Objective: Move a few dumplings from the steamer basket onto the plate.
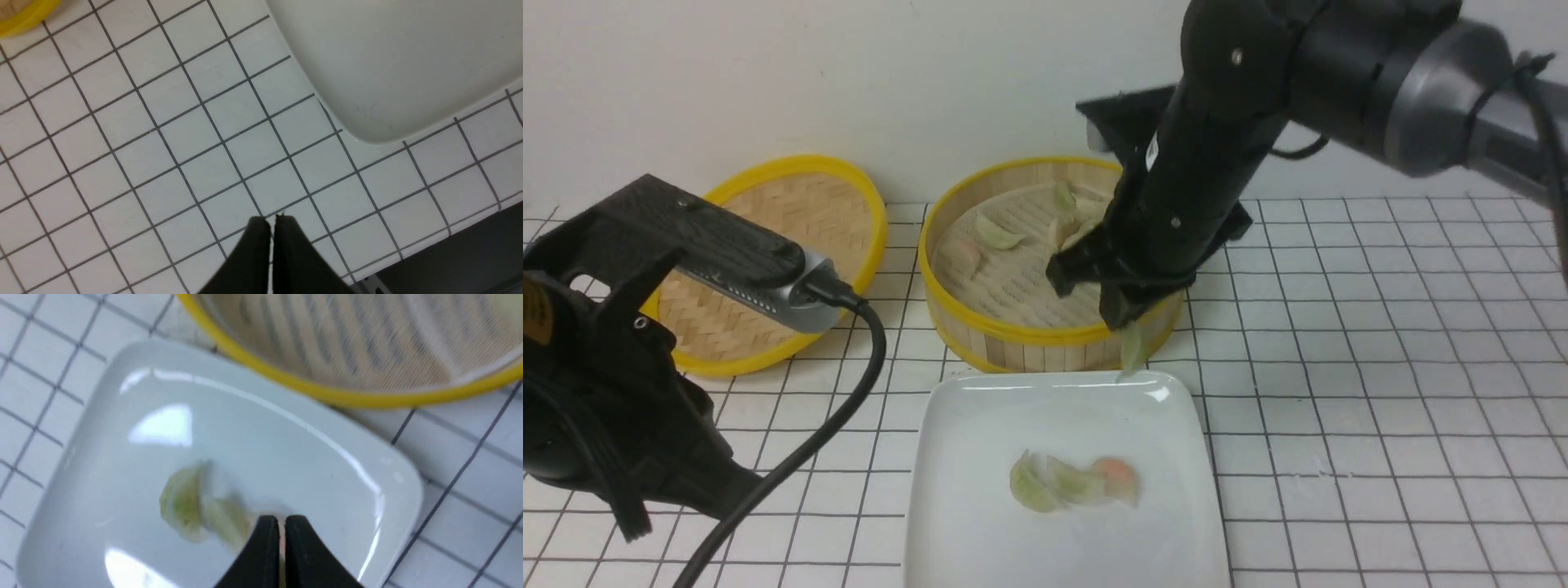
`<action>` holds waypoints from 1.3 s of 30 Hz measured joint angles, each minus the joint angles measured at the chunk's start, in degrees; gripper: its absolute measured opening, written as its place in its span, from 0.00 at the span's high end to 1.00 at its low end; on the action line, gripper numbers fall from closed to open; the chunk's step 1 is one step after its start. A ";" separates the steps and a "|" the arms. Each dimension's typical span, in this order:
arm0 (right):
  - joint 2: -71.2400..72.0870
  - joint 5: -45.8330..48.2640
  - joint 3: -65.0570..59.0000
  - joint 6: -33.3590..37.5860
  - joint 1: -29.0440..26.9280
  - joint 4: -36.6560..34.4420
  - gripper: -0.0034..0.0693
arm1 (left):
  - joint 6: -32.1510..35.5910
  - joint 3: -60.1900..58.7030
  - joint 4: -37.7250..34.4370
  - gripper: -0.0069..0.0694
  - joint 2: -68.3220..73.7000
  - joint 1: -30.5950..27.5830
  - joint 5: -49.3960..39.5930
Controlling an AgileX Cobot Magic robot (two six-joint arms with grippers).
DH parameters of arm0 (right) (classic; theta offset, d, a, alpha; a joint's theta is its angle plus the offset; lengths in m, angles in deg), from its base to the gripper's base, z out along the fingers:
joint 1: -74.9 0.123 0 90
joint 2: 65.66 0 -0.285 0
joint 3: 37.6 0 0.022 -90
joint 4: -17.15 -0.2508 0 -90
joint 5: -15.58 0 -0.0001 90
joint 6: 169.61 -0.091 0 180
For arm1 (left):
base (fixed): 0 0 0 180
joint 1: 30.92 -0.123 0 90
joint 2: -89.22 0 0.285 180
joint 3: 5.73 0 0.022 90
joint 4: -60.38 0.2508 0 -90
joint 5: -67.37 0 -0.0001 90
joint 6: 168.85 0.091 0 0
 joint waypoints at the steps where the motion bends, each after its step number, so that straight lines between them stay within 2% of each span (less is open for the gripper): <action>1: -0.51 -1.02 -1.51 0.00 0.08 0.00 0.96 | 0.00 0.00 0.19 0.92 0.00 0.00 0.00; 4: -3.47 -3.96 -3.85 0.00 0.08 0.22 0.92 | 0.00 0.00 0.47 0.92 0.00 0.00 0.00; 6: -5.25 -5.00 -4.02 -0.06 0.03 0.27 0.83 | 0.00 0.00 0.46 0.92 0.00 0.00 0.00; 7: -5.25 -5.00 -4.07 -0.06 0.03 0.27 0.82 | 0.00 0.00 0.46 0.92 0.00 0.00 0.00; 8: -5.70 -5.08 -4.09 -0.06 0.03 0.27 0.74 | 0.00 0.00 0.46 0.92 0.00 0.00 0.00; 12: -5.78 -1.99 -2.07 -0.06 0.03 1.66 0.51 | 0.00 0.00 0.53 0.92 0.00 0.00 0.00; 15: -4.55 -0.96 0.27 -0.06 0.03 2.90 0.42 | 0.00 0.00 0.74 0.92 -0.07 0.00 0.00; 17: -0.78 -0.83 -0.27 -0.75 0.03 3.05 0.44 | 0.00 0.00 0.81 0.92 -0.68 0.00 0.00; 19: 4.80 -0.77 -2.34 -1.54 0.03 2.77 0.52 | 0.00 0.00 0.85 0.92 -1.68 0.00 0.05; 24: 24.10 -0.26 -12.35 -5.69 0.03 3.58 0.86 | -0.39 0.00 0.87 0.92 -6.64 0.00 2.49; 26: 33.12 -0.60 -18.33 -7.55 0.03 5.03 0.93 | -0.39 0.00 0.87 0.92 -9.22 0.00 3.71; 30: 49.56 -11.19 -31.41 -10.22 0.03 7.82 0.97 | -0.39 0.00 0.87 0.92 -13.97 0.00 5.18; 35: 72.72 -36.88 -54.73 -11.40 0.03 11.47 0.97 | -0.39 -0.06 -1.50 0.92 -21.51 0.00 5.77; 39: 86.62 -49.85 -68.52 -12.76 0.03 15.35 0.97 | -0.41 -2.73 -5.52 0.92 -27.39 0.00 10.79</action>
